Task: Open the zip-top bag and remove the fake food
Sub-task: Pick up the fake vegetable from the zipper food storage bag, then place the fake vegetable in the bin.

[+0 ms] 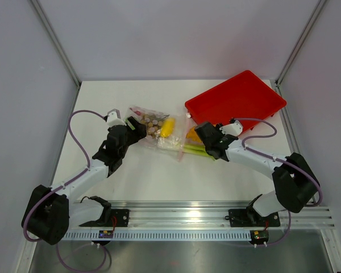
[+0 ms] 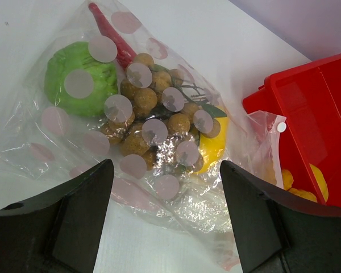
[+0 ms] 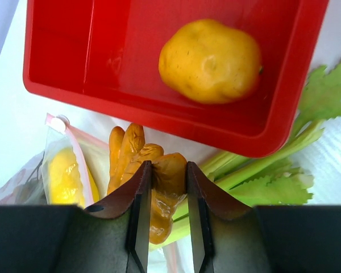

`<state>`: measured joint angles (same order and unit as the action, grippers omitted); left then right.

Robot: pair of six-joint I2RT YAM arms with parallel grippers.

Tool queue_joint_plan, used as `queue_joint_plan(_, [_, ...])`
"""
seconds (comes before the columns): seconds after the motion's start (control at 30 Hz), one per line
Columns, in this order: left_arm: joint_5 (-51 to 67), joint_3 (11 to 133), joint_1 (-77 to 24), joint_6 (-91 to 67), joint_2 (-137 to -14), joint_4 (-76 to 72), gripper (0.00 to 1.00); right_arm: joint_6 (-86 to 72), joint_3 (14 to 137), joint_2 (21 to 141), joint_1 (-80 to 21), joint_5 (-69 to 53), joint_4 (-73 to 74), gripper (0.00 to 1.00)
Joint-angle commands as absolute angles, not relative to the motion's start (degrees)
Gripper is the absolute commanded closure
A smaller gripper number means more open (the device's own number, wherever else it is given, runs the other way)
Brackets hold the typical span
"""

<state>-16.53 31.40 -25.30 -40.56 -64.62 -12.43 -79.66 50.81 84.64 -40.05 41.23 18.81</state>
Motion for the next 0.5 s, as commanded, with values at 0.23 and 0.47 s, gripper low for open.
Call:
queue_joint_plan(0.23, [-17.1, 33.0, -25.4, -40.6, -63.1, -14.2, 0.21, -75.0, 52.2, 75.6, -40.8, 51.2, 21.4, 0.73])
queue_joint_plan(0.47, [-17.1, 33.0, -25.4, -40.5, -63.0, -14.2, 0.21, -72.3, 49.5, 70.9, -40.7, 50.8, 17.6, 0.73])
